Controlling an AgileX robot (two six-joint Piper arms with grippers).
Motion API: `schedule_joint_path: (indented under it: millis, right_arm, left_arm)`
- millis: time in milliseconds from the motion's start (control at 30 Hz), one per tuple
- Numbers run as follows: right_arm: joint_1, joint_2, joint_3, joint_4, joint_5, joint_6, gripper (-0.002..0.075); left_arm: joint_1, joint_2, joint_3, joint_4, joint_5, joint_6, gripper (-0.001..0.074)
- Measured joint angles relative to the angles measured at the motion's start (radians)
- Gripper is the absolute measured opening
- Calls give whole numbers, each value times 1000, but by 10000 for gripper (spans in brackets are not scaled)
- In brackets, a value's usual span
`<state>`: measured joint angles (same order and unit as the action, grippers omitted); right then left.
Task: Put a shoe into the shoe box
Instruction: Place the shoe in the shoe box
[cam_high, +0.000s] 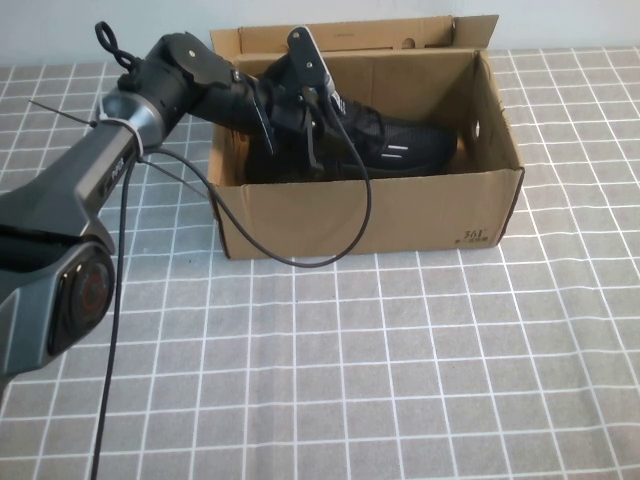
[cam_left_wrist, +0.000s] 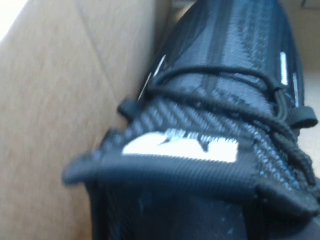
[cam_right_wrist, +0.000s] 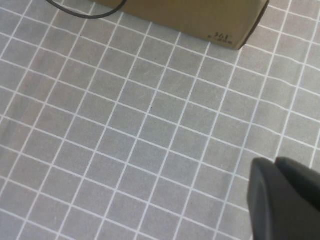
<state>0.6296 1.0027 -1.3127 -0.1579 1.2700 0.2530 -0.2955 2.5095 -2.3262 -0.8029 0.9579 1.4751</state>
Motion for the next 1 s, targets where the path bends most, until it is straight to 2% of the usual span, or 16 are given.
schedule_joint_path:
  millis: [333,567,633,667,833,900,1000]
  right_arm:
    - [0,0,0,0,0,0,-16]
    - [0,0,0,0,0,0,-16]
    - [0,0,0,2,0,0,-16]
    - [0,0,0,2,0,0,-16]
    - [0,0,0,15,0,0,-16]
    - [0,0,0,15,0,0,-16]
    - [0,0,0,12,0,0,-16]
  left_arm:
    - [0,6,0,-40,-19,81,13]
    - [4,6,0,-27,-19,7,22]
    - [4,6,0,-25,-19,-34,82]
    - [5,6,0,-25,-21,-50,139]
    - [15,-1,0,-21,-24,-156,519]
    - [24,-15,0,-17,-2,-200,587]
    - [33,-53,0,-2,39,-267,624]
